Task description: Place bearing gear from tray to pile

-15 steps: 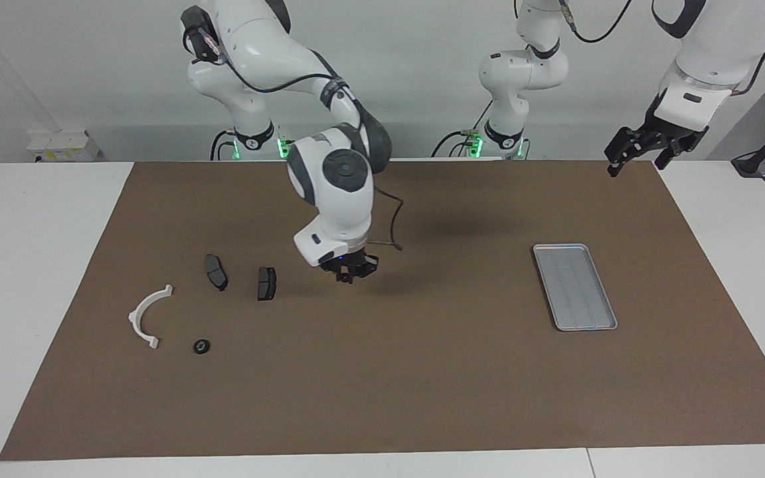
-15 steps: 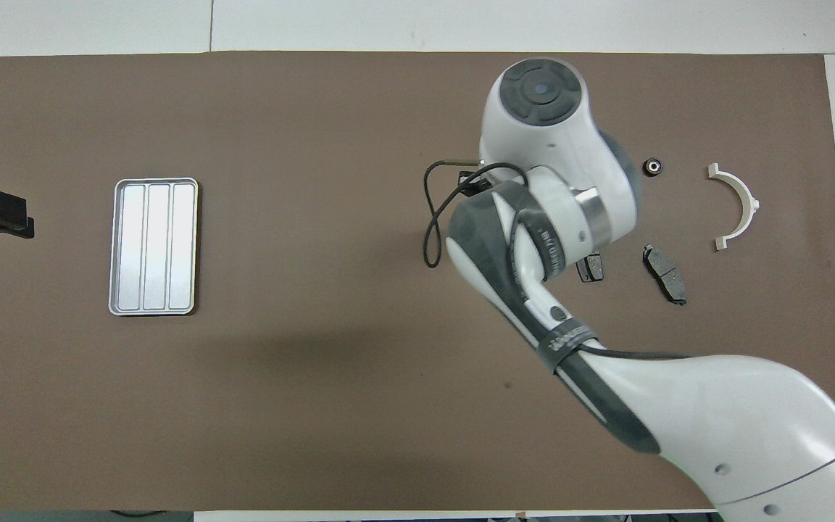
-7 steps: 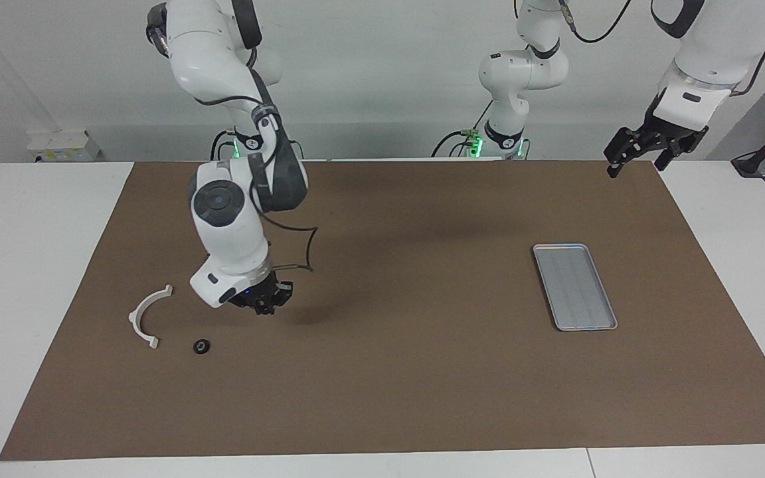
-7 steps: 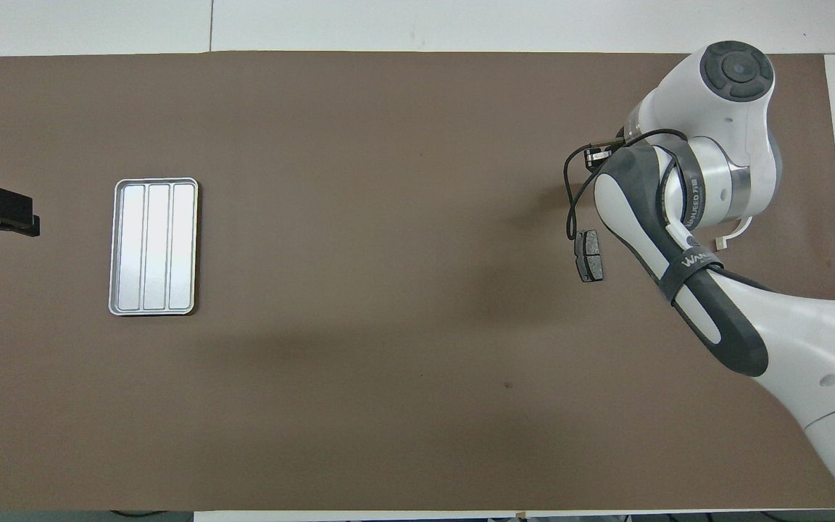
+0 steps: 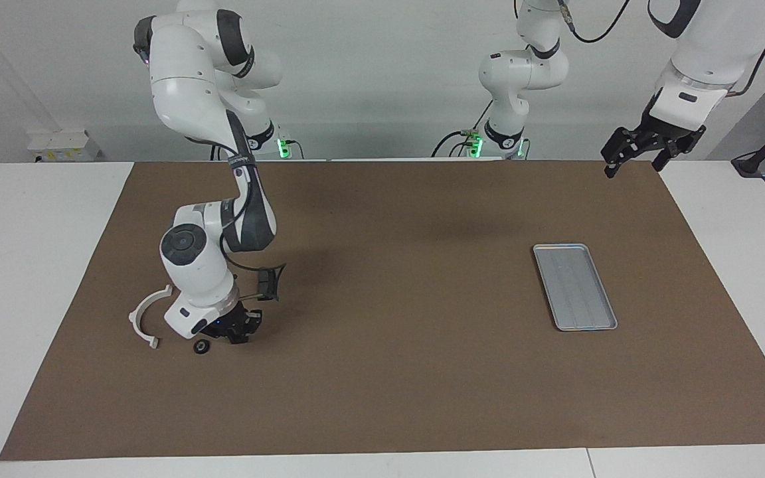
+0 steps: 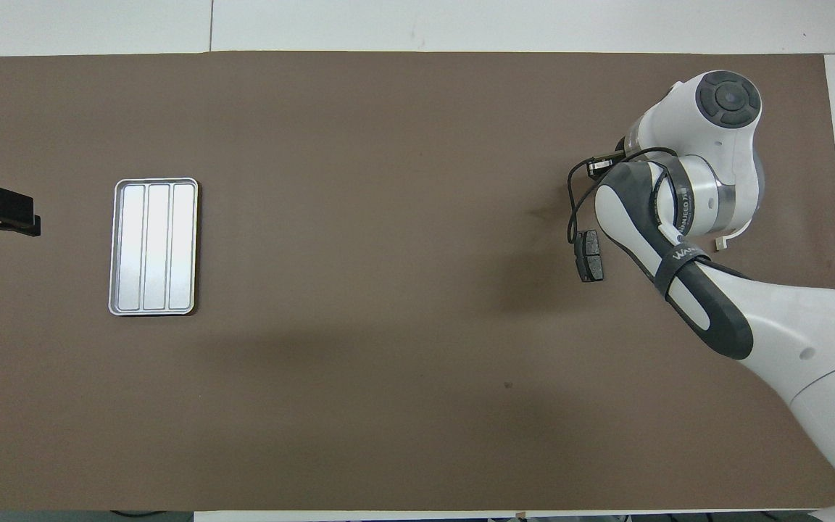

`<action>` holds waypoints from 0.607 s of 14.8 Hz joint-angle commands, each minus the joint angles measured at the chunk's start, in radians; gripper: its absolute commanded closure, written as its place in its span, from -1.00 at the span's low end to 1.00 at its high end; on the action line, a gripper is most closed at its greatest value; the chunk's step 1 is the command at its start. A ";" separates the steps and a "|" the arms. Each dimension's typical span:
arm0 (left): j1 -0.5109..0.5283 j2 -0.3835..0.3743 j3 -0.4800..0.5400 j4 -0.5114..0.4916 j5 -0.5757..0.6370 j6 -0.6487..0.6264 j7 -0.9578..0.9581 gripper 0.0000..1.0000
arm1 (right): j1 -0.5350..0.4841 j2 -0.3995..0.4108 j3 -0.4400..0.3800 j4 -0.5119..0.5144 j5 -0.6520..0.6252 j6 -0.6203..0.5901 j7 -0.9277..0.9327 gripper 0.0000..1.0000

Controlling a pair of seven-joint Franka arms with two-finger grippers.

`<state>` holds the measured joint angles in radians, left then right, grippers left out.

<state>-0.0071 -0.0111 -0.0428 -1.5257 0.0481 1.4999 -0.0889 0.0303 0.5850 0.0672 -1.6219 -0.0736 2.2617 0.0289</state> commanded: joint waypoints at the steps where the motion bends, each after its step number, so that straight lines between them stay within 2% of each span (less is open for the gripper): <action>1: -0.001 -0.029 0.003 -0.039 -0.013 0.026 0.014 -1.00 | -0.017 -0.002 0.014 -0.009 -0.006 0.018 -0.018 1.00; 4: -0.001 -0.030 0.003 -0.040 -0.013 0.026 0.014 -1.00 | -0.015 -0.002 0.016 -0.013 -0.005 0.018 -0.004 1.00; 5: -0.001 -0.029 0.003 -0.039 -0.013 0.023 0.011 -1.00 | -0.010 -0.002 0.016 -0.015 -0.005 0.018 0.006 0.52; 6: -0.001 -0.029 0.001 -0.039 -0.013 0.025 0.012 -1.00 | -0.006 -0.002 0.016 -0.016 -0.005 0.018 0.022 -0.72; 7: -0.001 -0.030 0.001 -0.040 -0.013 0.026 0.012 -1.00 | -0.004 -0.004 0.016 -0.016 -0.005 0.016 0.035 -1.00; 9: -0.001 -0.030 0.001 -0.040 -0.013 0.028 0.014 -1.00 | -0.003 -0.005 0.016 -0.015 -0.005 0.016 0.037 -1.00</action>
<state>-0.0071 -0.0111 -0.0434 -1.5258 0.0478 1.5000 -0.0888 0.0341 0.5849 0.0719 -1.6236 -0.0735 2.2617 0.0456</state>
